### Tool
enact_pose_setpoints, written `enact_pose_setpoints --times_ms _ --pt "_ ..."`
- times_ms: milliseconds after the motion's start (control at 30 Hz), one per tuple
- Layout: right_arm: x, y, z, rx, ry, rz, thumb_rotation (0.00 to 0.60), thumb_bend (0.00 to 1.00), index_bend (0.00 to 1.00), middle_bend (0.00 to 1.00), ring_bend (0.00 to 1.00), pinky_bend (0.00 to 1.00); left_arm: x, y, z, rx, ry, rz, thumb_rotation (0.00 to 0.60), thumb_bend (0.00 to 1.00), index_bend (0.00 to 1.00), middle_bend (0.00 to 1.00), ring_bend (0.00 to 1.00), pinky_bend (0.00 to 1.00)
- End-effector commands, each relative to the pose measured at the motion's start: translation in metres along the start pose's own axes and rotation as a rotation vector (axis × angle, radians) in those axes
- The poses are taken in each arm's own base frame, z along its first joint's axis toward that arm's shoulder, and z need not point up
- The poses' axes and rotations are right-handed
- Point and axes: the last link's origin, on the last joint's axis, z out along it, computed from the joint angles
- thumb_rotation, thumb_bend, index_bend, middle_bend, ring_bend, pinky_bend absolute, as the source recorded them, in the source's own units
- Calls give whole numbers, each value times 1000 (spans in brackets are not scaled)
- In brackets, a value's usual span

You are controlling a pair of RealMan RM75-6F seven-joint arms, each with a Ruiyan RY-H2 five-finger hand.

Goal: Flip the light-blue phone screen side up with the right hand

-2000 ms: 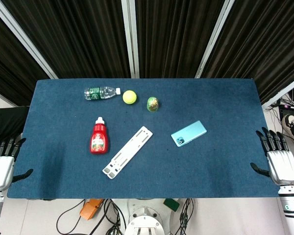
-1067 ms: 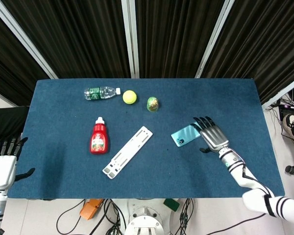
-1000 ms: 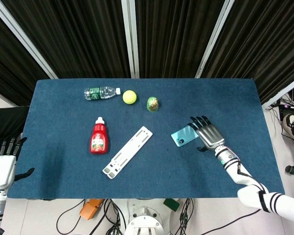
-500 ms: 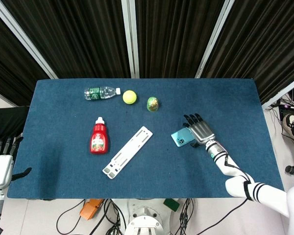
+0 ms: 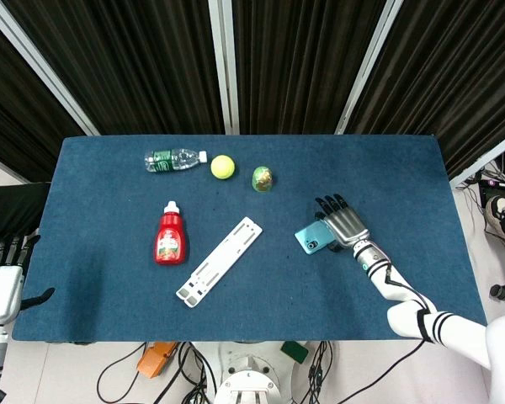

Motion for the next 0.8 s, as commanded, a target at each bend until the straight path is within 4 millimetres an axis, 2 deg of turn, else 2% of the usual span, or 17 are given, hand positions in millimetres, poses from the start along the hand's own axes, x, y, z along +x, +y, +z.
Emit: enact_pose_setpoints --times_ms 33,200,467,567,667,800 --pt "0 1 0 1 -11 -7 600 431 384 106 0 54 -1 0 0 0 -2 -1 600 96 119 29 0 0" --pt "-1 0 0 3 -15 -33 600 501 360 106 0 54 -2 0 0 1 -4 -5 600 95 119 28 0 0" --pt "5 0 3 12 -22 -56 600 846 276 107 0 56 -1 -2 0 6 2 -9 600 95 119 28 0 0" --pt "8 -1 4 16 -31 -73 600 934 254 107 0 56 -1 -2 0 6 1 -9 600 95 119 29 0 0" --pt "10 -3 5 19 -43 -83 600 996 242 107 0 56 -1 -2 0 5 2 -11 600 96 119 28 0 0" --pt "13 -5 6 21 -54 -101 600 1000 235 107 0 56 -1 -3 1 5 5 -13 600 96 119 29 0 0"
